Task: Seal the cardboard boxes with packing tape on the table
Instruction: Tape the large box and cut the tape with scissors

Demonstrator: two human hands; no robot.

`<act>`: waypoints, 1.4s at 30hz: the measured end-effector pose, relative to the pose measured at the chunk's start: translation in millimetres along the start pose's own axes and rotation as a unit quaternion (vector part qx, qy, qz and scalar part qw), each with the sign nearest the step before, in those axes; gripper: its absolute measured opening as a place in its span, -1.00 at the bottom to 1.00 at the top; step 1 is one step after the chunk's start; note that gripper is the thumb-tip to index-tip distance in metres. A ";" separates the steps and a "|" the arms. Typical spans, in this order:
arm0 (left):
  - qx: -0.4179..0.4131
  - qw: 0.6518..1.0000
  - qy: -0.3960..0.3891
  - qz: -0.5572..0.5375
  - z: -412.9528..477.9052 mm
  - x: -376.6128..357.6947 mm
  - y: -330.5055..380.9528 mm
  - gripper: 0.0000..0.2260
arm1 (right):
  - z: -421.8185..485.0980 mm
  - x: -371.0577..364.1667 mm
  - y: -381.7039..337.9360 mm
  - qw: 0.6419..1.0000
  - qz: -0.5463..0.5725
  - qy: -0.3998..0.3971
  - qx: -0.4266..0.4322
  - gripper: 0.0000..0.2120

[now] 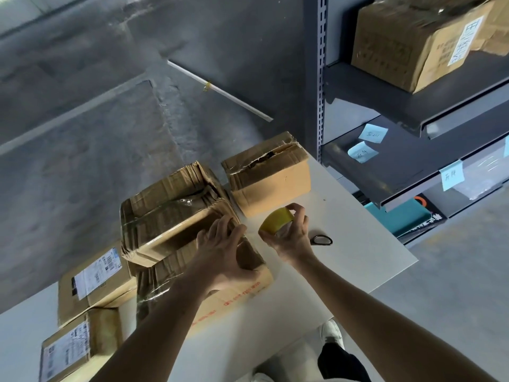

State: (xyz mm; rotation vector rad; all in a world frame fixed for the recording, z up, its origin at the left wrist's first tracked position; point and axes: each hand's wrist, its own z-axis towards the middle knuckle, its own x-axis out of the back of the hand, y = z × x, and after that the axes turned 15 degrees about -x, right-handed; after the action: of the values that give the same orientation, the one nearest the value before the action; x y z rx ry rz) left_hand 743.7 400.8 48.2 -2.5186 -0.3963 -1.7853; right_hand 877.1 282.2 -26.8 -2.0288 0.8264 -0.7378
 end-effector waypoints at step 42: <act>-0.028 0.914 -0.059 -0.401 100.6 54.5 11.9 -0.72 | -15.5 55.5 61.2 0.962 -0.265 0.039 0.048 -0.02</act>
State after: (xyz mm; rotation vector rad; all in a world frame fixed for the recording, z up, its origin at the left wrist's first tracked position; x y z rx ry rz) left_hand 856.2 416.7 66.0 -2.7146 -1.6005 -1.8231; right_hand 882.1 204.7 -58.9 -2.1601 0.2705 -1.1340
